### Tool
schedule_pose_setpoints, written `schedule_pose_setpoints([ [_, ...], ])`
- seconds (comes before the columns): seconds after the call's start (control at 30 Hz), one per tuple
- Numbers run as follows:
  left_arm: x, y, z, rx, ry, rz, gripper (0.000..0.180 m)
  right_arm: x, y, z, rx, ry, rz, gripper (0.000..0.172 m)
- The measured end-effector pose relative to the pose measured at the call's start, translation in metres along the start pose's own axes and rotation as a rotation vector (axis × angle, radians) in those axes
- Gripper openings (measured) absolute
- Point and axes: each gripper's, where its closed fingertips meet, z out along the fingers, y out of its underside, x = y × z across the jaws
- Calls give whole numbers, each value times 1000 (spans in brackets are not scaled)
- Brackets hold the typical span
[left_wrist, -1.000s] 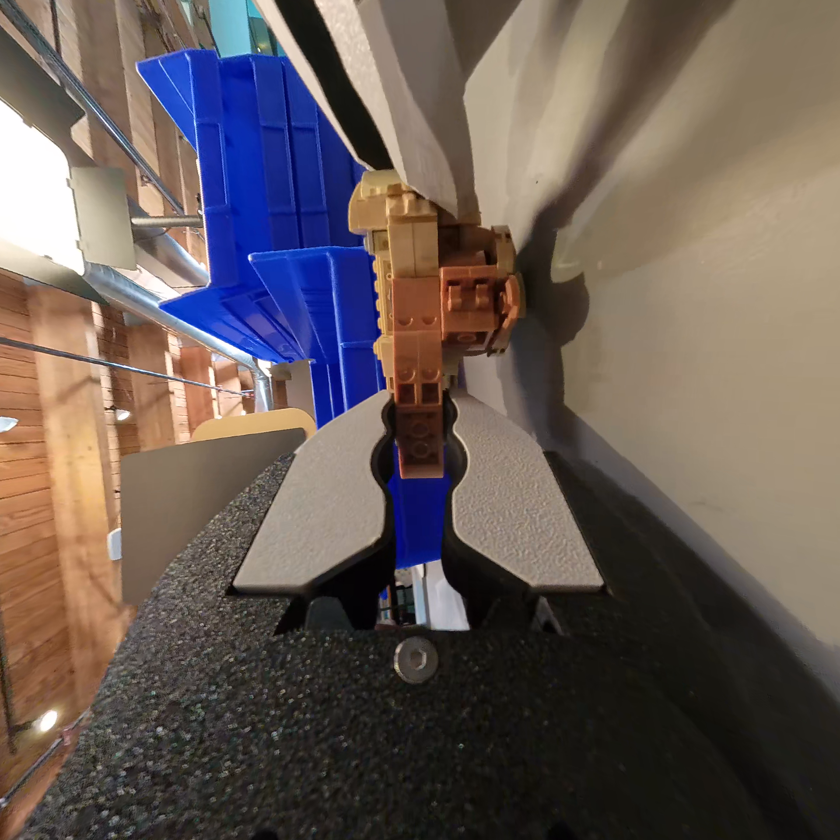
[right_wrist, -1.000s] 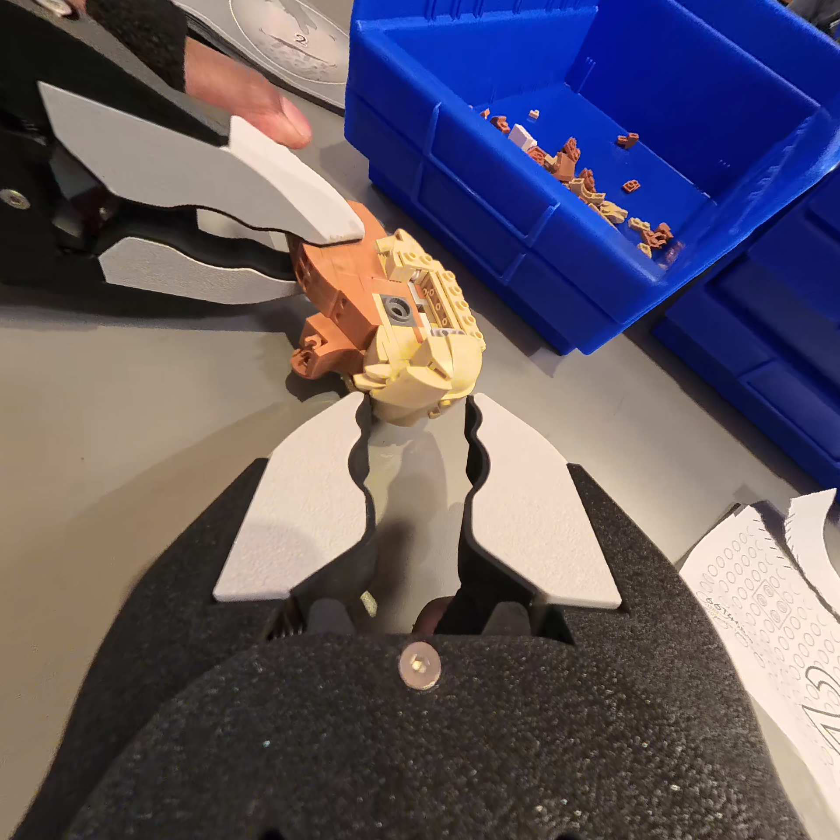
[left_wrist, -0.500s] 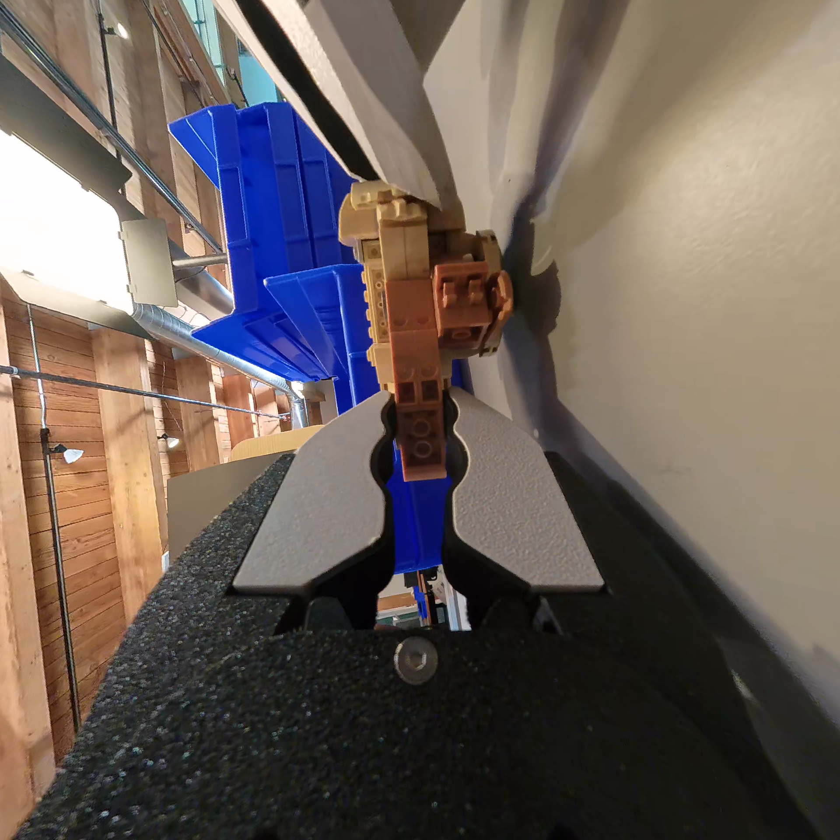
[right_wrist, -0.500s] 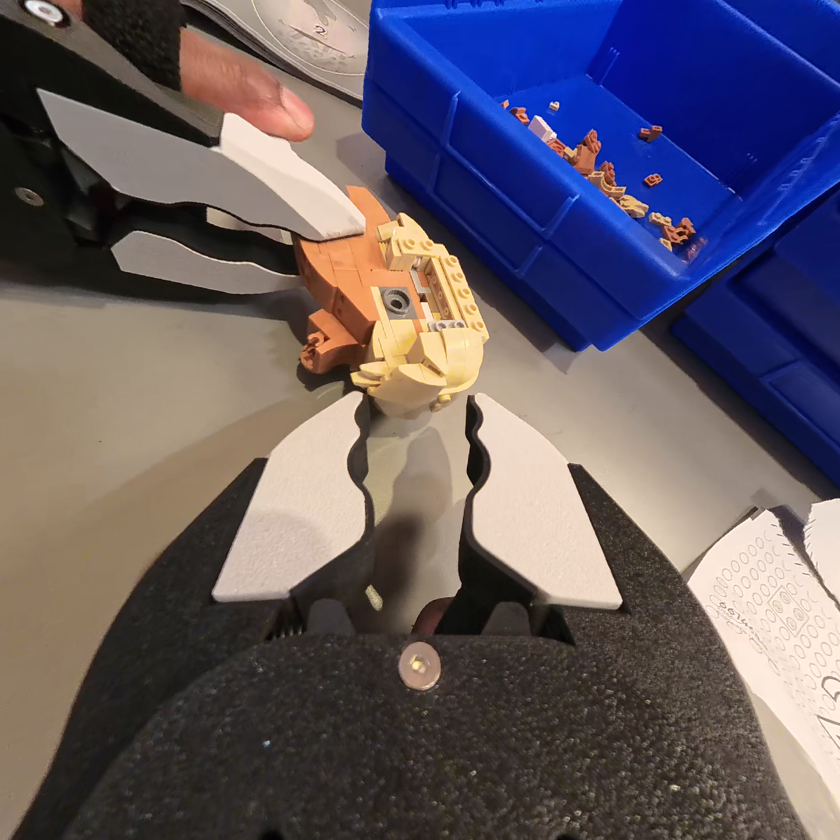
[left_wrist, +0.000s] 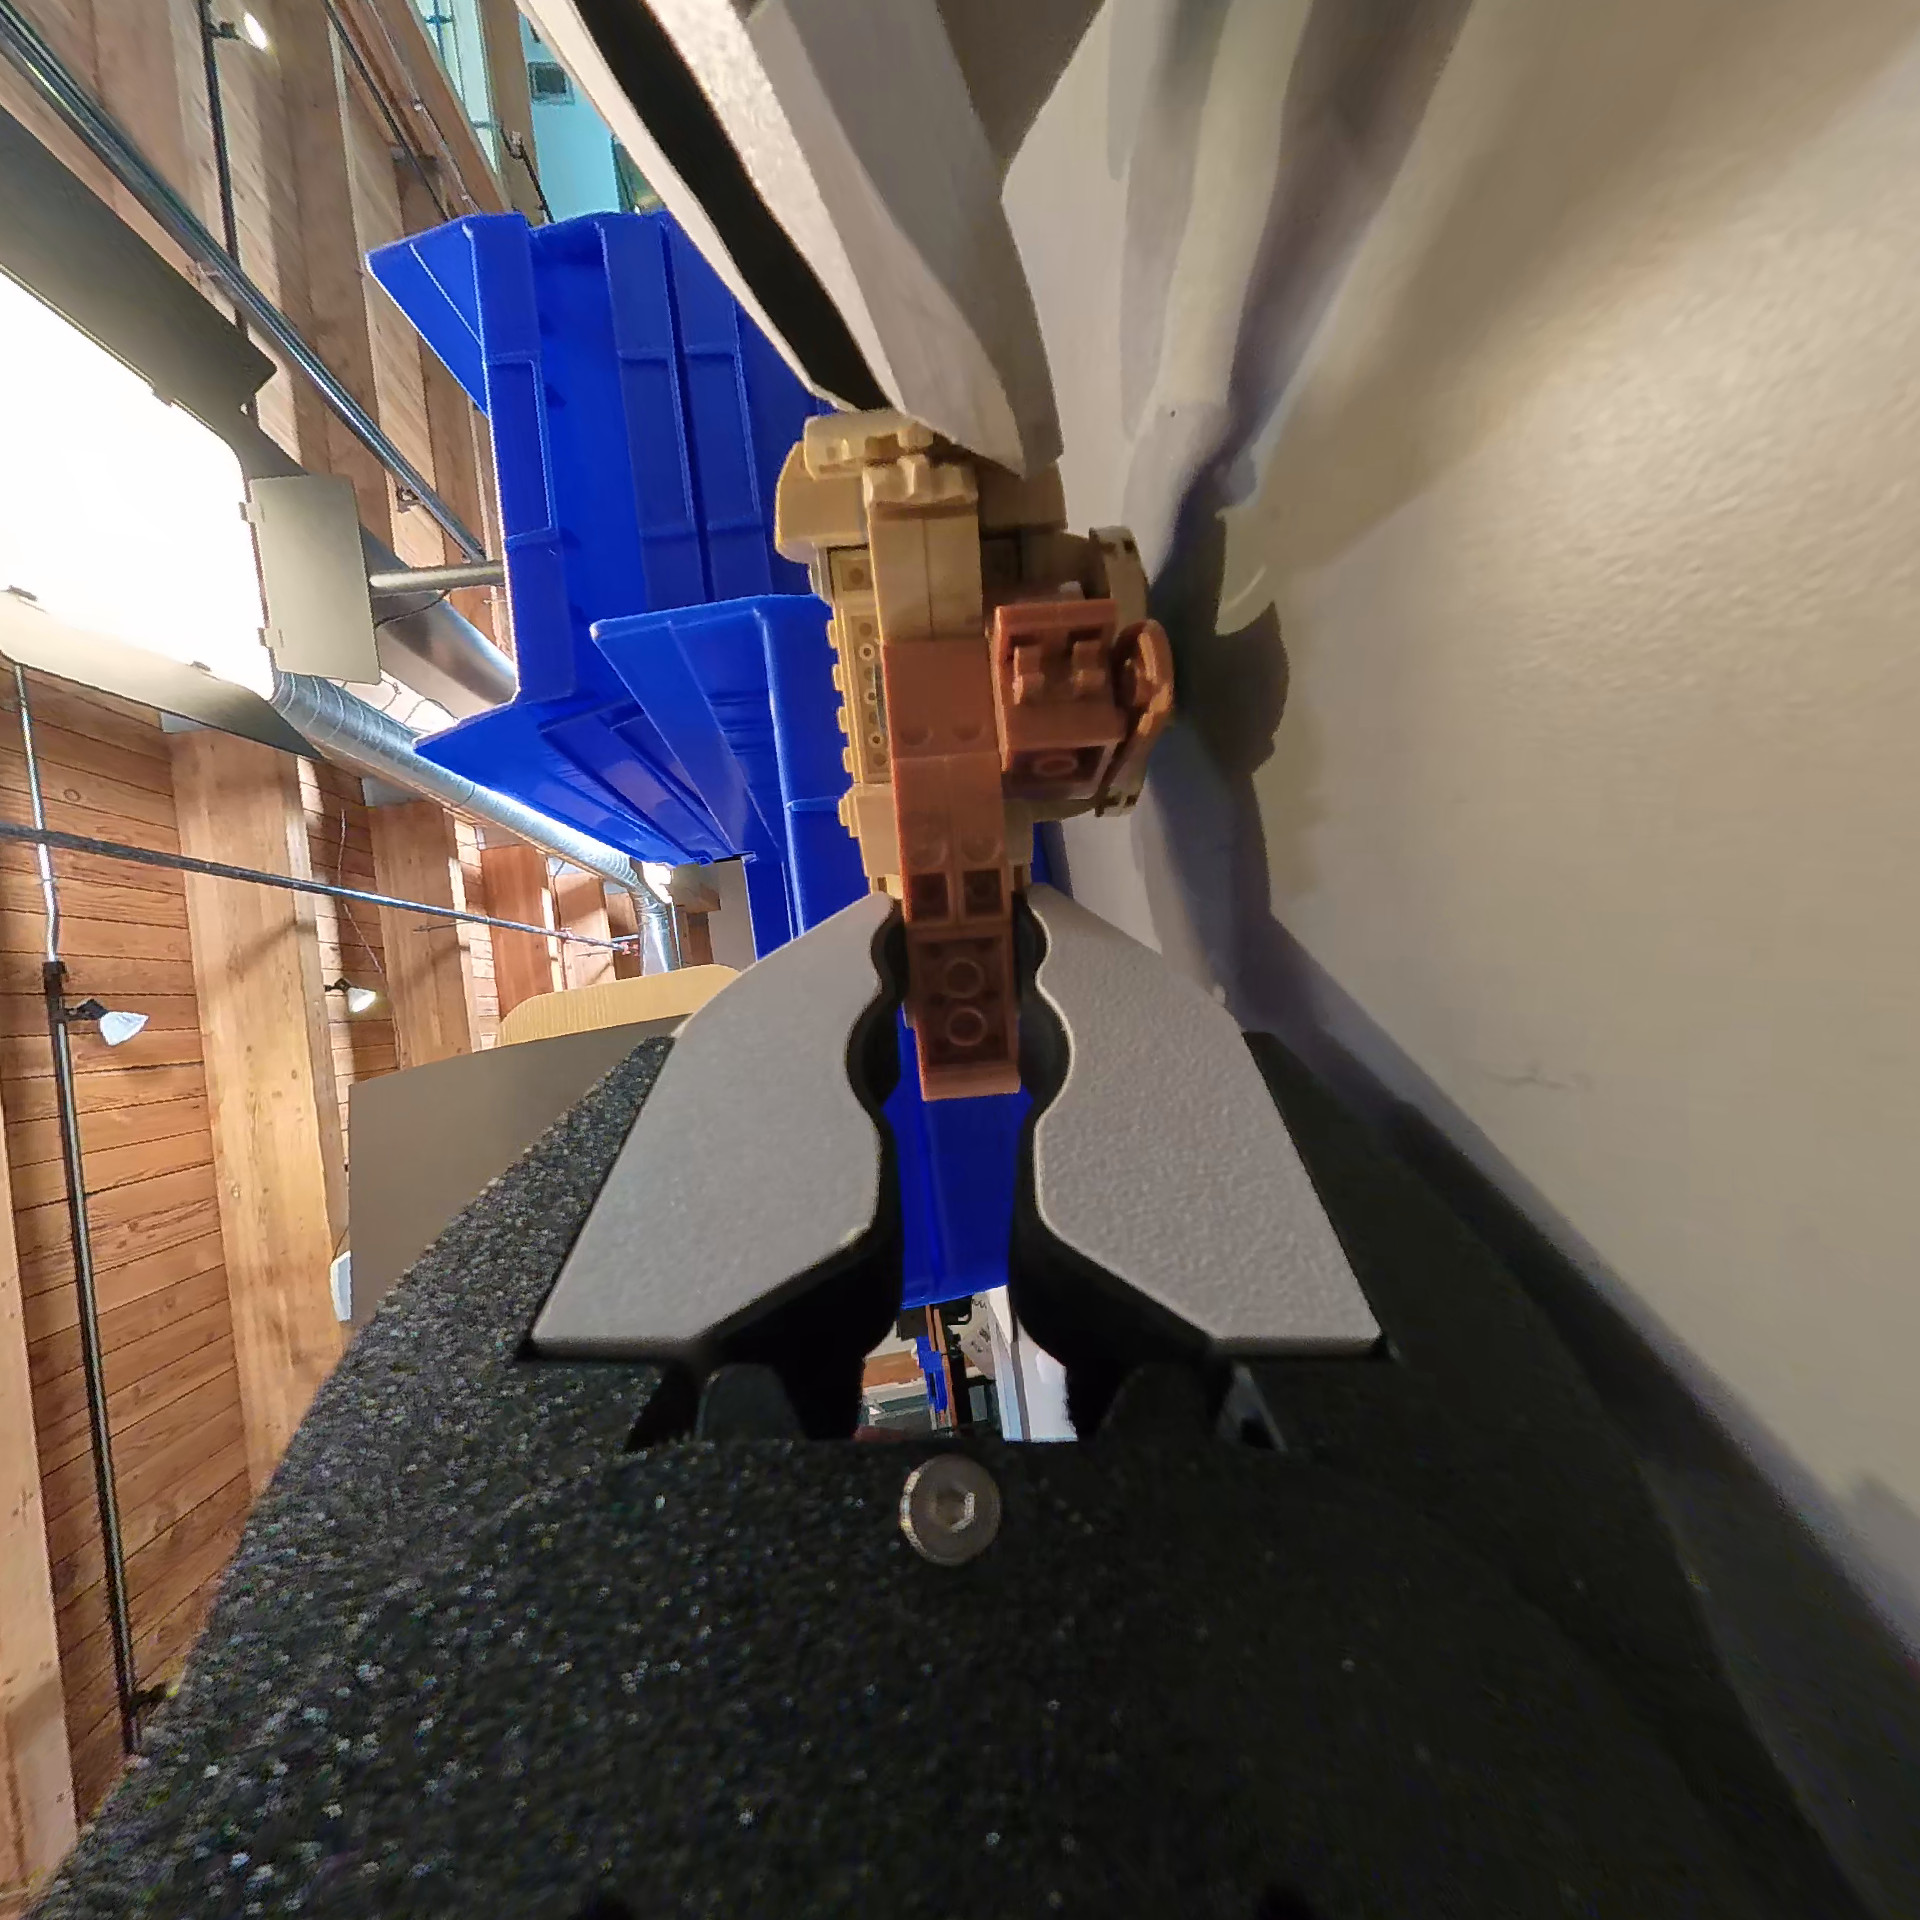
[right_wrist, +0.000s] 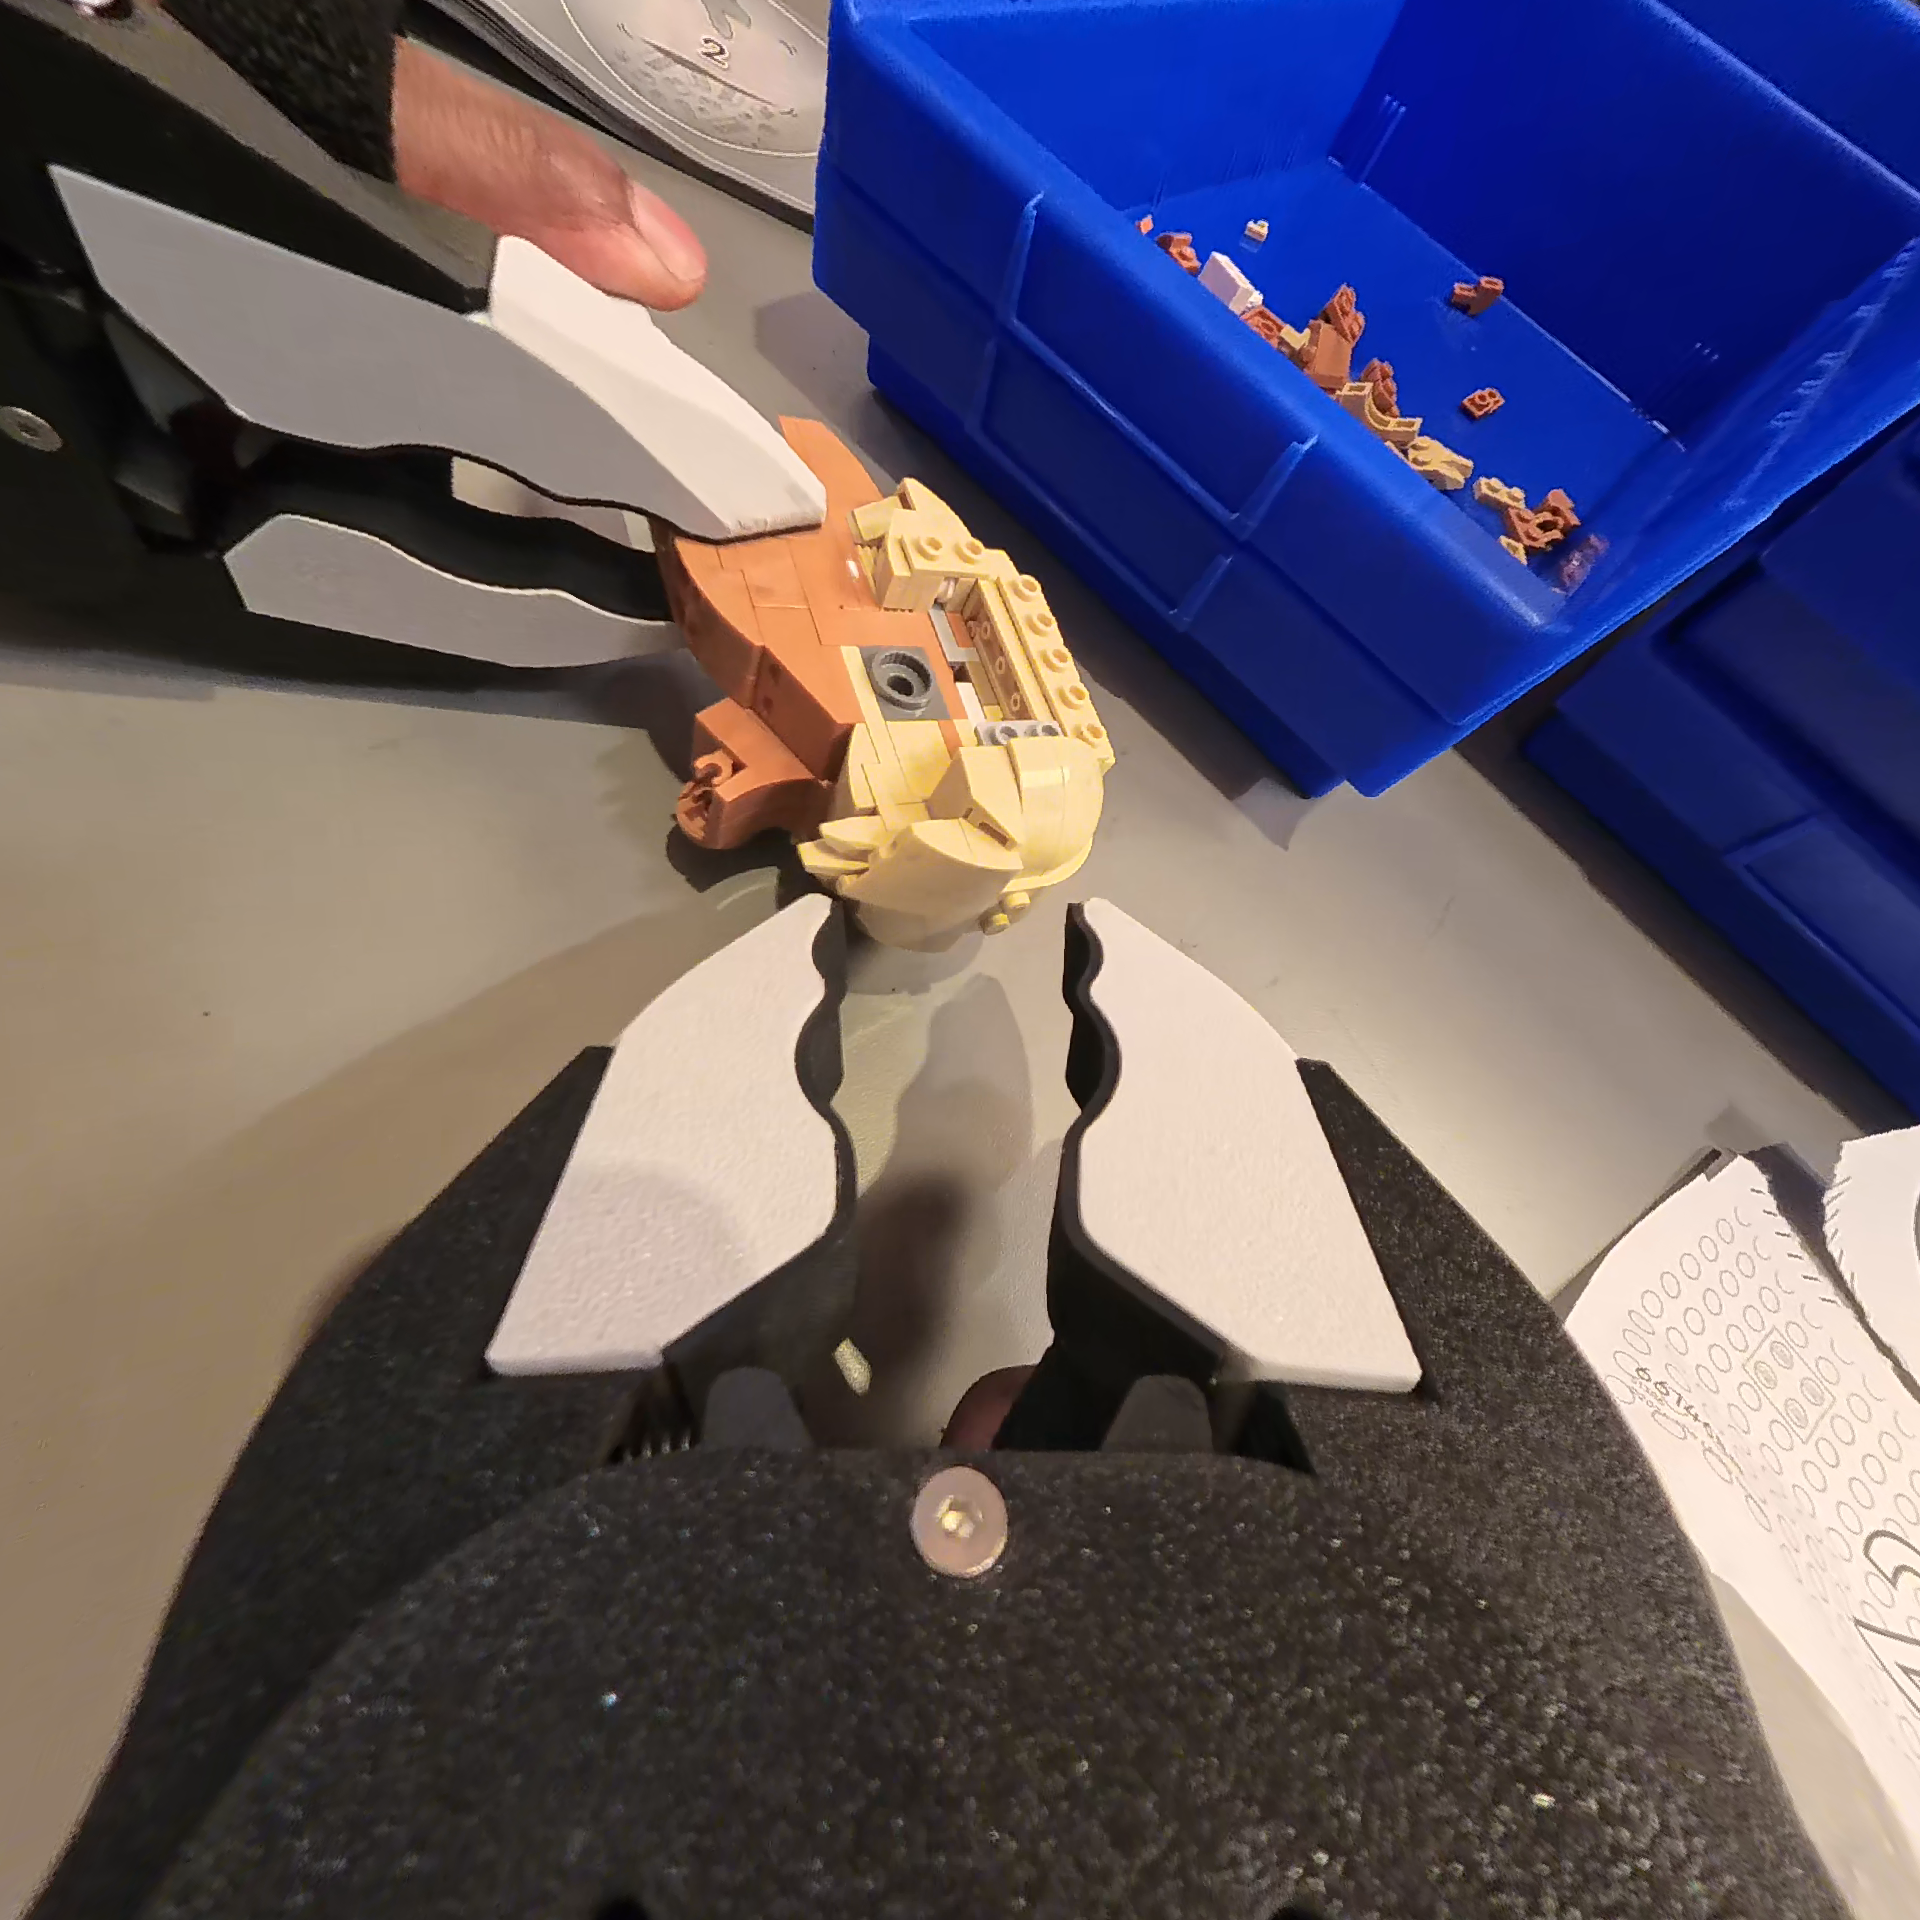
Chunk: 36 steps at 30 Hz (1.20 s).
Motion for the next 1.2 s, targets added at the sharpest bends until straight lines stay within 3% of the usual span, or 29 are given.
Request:
schedule_pose_setpoints([
  [1.03, 1, 0, 1, -3, 16, -58, 18, -1, 1, 1, -7, -1, -7, 40],
  [1.2, 3, 3, 2, -7, 57, -157, 19, 0, 1, 0, -5, 1, -5, 40],
])
